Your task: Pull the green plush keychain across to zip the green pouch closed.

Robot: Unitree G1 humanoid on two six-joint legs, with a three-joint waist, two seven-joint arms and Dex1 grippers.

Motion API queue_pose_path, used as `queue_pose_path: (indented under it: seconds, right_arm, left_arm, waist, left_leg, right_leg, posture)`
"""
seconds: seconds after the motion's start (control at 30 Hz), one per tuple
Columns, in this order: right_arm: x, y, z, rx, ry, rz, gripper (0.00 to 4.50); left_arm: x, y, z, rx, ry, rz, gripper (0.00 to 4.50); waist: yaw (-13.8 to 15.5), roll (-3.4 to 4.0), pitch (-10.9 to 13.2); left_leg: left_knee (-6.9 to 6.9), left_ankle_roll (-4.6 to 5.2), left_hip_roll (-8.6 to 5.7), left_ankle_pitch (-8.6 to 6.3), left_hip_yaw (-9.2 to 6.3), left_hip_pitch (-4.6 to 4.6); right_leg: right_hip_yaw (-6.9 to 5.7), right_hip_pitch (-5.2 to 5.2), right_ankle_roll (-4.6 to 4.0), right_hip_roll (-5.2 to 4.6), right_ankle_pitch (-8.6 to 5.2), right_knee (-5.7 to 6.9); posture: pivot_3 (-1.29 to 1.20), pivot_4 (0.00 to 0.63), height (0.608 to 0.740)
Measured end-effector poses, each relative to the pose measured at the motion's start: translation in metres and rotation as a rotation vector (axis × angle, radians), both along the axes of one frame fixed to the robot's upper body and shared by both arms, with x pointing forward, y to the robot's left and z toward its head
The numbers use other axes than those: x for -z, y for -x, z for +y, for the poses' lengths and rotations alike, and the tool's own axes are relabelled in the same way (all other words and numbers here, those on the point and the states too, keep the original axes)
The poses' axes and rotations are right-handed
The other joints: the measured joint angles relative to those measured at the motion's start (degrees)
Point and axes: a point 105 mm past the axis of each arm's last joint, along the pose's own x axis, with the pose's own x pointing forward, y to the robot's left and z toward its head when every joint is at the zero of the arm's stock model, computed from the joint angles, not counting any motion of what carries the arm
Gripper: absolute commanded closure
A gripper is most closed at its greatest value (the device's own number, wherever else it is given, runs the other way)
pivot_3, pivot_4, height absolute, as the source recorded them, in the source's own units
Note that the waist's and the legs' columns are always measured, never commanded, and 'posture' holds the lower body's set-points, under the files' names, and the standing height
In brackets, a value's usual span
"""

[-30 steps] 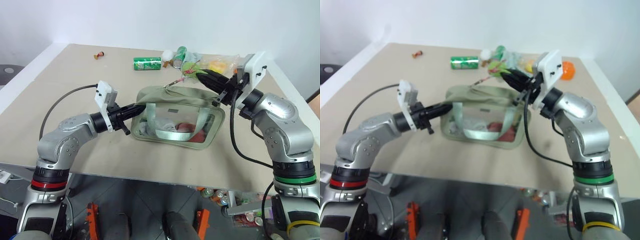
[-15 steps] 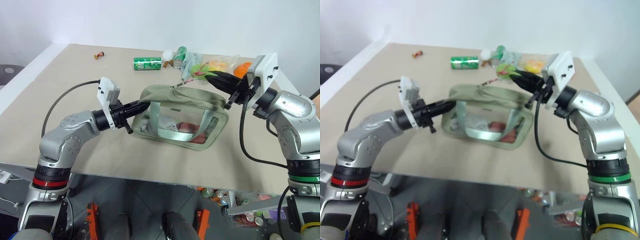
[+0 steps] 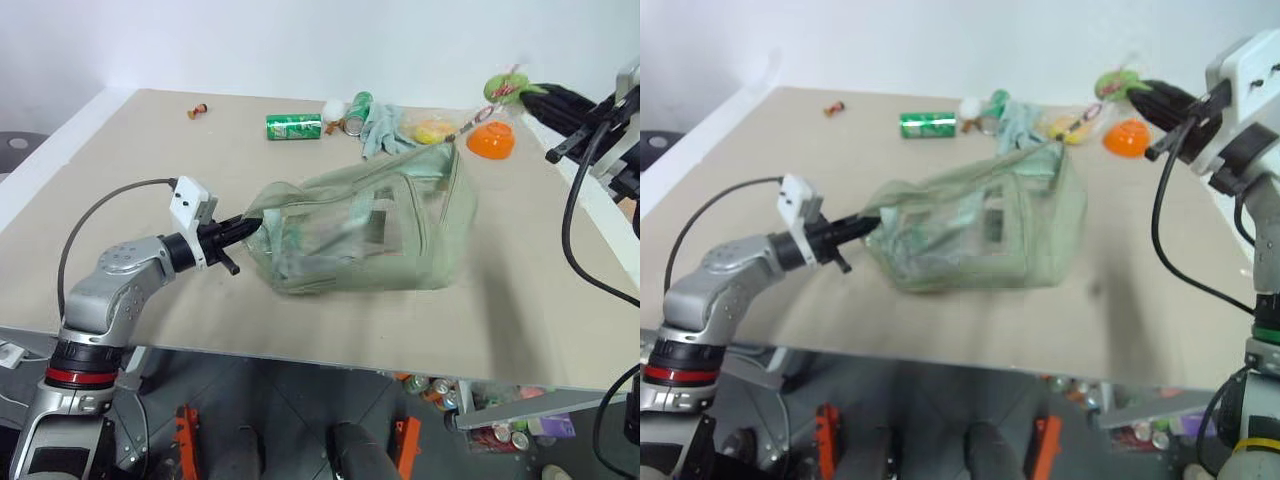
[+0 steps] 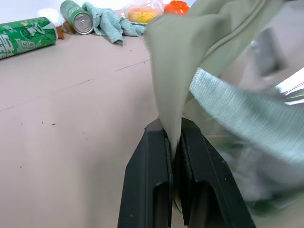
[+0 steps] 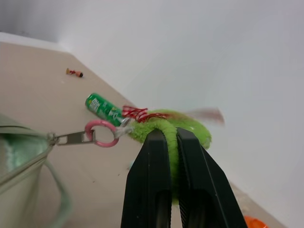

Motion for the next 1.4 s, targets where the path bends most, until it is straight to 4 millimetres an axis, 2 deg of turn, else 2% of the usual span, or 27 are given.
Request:
queue_pose_path:
  seconds: [0.2,0.37,0.4,0.47,0.53,0.6,0.67,0.73,0.77,0.8,1.0,1.2,1.3,1.4]
  right_arm:
    - [0.013,-0.001,0.005,-0.024,-0.011,0.042,4.48]
    - [0.017,-0.002,0.018,-0.077,-0.058,0.065,4.48]
    - [0.020,-0.003,0.025,-0.105,-0.107,0.082,3.95]
    - [0.026,-0.006,0.034,-0.130,-0.157,0.114,3.51]
    - [0.038,-0.007,0.040,-0.136,-0.191,0.158,2.74]
    - [0.053,-0.006,0.050,-0.158,-0.216,0.194,2.22]
    - [0.068,-0.004,0.064,-0.200,-0.237,0.246,1.40]
    - [0.071,-0.001,0.070,-0.218,-0.248,0.262,0.74]
    - [0.070,0.000,0.075,-0.231,-0.256,0.263,0.27]
    - [0.069,0.002,0.078,-0.242,-0.260,0.263,0.04]
    - [0.067,0.004,0.079,-0.246,-0.291,0.273,0.01]
    - [0.053,0.013,0.043,-0.161,-0.289,0.244,0.01]
    - [0.065,0.015,0.034,-0.127,-0.286,0.283,0.01]
    - [0.091,0.020,0.027,-0.073,-0.263,0.357,0.01]
  left_arm:
    - [-0.003,-0.002,-0.003,0.006,-0.022,-0.017,4.50]
    - [-0.028,-0.015,-0.019,0.020,0.015,-0.082,4.50]
    - [-0.039,-0.019,-0.026,0.033,0.042,-0.106,3.90]
    - [-0.050,-0.020,-0.034,0.053,0.056,-0.146,3.48]
    - [-0.057,-0.020,-0.039,0.066,0.049,-0.181,2.74]
    - [-0.054,-0.019,-0.037,0.087,0.033,-0.173,2.23]
    - [-0.050,-0.018,-0.037,0.096,0.021,-0.161,1.41]
    - [-0.045,-0.018,-0.036,0.098,0.015,-0.147,0.76]
    - [-0.041,-0.019,-0.034,0.091,0.013,-0.131,0.29]
    - [-0.039,-0.020,-0.033,0.086,0.013,-0.122,0.07]
    - [-0.041,-0.022,-0.026,0.067,0.050,-0.113,0.03]
    - [-0.066,-0.021,0.011,-0.019,0.151,-0.147,0.03]
    - [-0.073,-0.020,0.017,-0.051,0.160,-0.175,0.03]
    - [-0.056,-0.020,0.034,-0.144,0.065,-0.178,0.03]
  waist:
    - [-0.3,0.05,0.0]
    - [-0.3,0.10,0.1]
    - [-0.2,0.09,0.1]
    - [-0.3,0.10,0.1]
    - [-0.4,0.13,0.0]
    - [-0.6,0.15,0.0]
    - [-0.7,0.20,0.1]
    - [-0.7,0.21,0.1]
    - [-0.7,0.22,0.1]
    - [-0.7,0.21,0.1]
    - [-0.8,0.21,0.1]
    - [-0.8,0.21,0.1]
    - [-0.8,0.21,0.1]
    - [-0.8,0.25,0.0]
  left_leg:
    - [-0.02,0.00,0.00,0.00,0.00,-0.01]
    - [0.00,0.02,-0.03,0.03,-0.02,-0.01]
    - [0.01,0.02,-0.03,0.03,-0.03,-0.01]
    - [0.01,0.02,-0.03,0.03,-0.02,-0.01]
    - [-0.03,0.02,-0.02,0.02,-0.05,-0.01]
    - [-0.12,0.02,0.00,0.02,-0.10,-0.02]
    - [-0.12,0.02,0.00,0.02,-0.12,-0.05]
    - [-0.09,0.02,-0.01,0.02,-0.12,-0.06]
    - [-0.07,0.02,-0.01,0.03,-0.11,-0.06]
    - [-0.05,0.02,-0.01,0.03,-0.12,-0.06]
    - [0.00,0.04,-0.02,0.08,-0.12,-0.06]
    - [-0.04,0.05,-0.01,0.07,-0.18,-0.06]
    - [-0.04,0.05,-0.02,0.07,-0.19,-0.05]
    - [-0.06,0.05,-0.01,0.07,-0.19,0.03]
  right_leg:
    - [0.01,-0.01,0.00,0.00,0.01,0.01]
    - [0.00,0.02,0.04,-0.01,0.05,0.01]
    - [0.00,0.03,0.04,-0.01,0.06,0.01]
    - [0.01,0.02,0.05,-0.01,0.06,0.01]
    - [0.01,0.01,0.06,0.00,0.05,0.01]
    - [-0.01,-0.02,0.07,0.04,0.05,0.02]
    - [-0.01,-0.06,0.07,0.04,0.05,0.05]
    - [-0.02,-0.04,0.07,0.03,0.05,0.05]
    - [-0.01,-0.04,0.07,0.03,0.05,0.05]
    - [-0.02,-0.03,0.07,0.03,0.05,0.05]
    - [-0.02,0.00,0.06,0.03,0.09,0.05]
    - [-0.09,0.00,0.09,0.03,0.07,0.04]
    - [-0.09,0.04,0.09,0.02,0.07,0.04]
    - [-0.09,0.07,0.09,0.02,0.07,0.05]
  posture:
    - [0.00,0.150,0.740]
    - [0.00,0.150,0.740]
    - [0.00,0.150,0.740]
    - [0.00,0.150,0.740]
    - [0.00,0.150,0.740]
    - [0.00,0.150,0.740]
    - [0.00,0.150,0.740]
    - [0.00,0.150,0.740]
    - [0.00,0.150,0.740]
    - [0.00,0.150,0.740]
    - [0.00,0.150,0.740]
    - [0.00,0.150,0.740]
    - [0.00,0.150,0.740]
    - [0.00,0.150,0.740]
